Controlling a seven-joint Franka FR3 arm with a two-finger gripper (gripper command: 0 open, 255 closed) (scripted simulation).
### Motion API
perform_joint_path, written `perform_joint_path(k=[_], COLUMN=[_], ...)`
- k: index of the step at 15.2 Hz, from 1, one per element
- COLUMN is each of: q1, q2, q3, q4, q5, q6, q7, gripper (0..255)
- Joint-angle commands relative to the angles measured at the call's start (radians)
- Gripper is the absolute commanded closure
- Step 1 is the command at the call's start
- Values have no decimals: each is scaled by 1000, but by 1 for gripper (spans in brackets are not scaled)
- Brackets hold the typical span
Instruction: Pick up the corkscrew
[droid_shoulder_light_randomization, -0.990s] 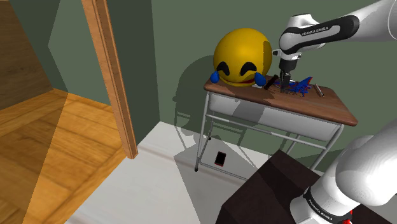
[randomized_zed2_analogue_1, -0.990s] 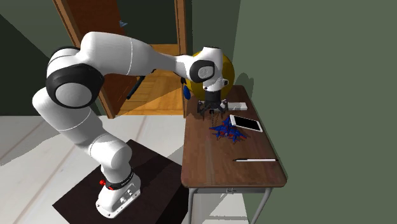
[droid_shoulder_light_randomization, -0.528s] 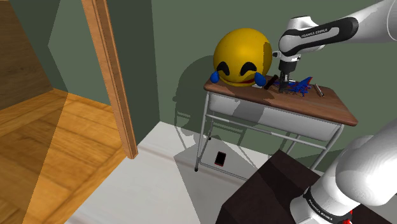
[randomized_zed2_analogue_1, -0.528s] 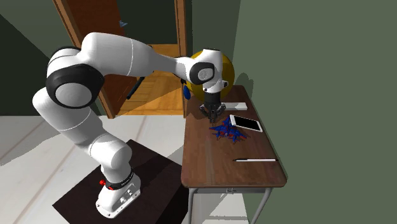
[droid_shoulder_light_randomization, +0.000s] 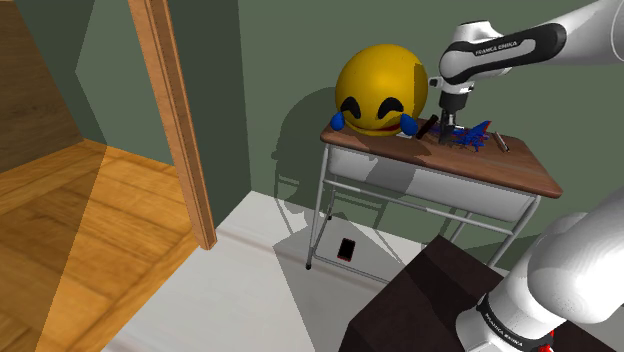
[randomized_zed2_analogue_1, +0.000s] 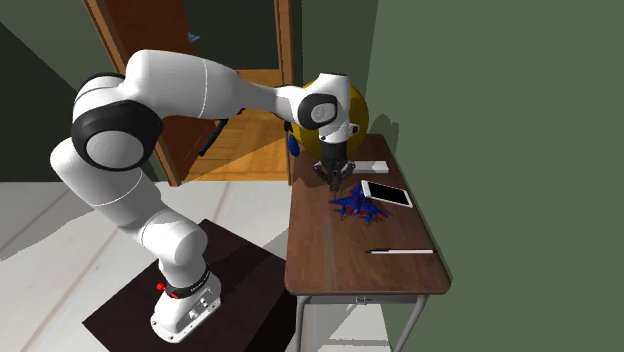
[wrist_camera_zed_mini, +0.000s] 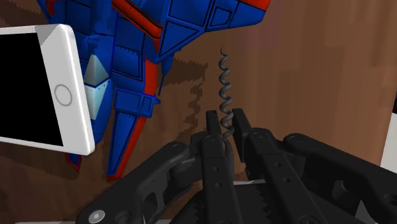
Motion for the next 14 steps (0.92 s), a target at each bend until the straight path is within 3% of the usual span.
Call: perform_joint_path(k=[1, 14], q1=[1, 7], q2=[-4, -20], q3=[3, 18], q4=[23, 157], q5=[1, 6], q6=[-26, -175], q7=[-2, -20], gripper=[255, 255])
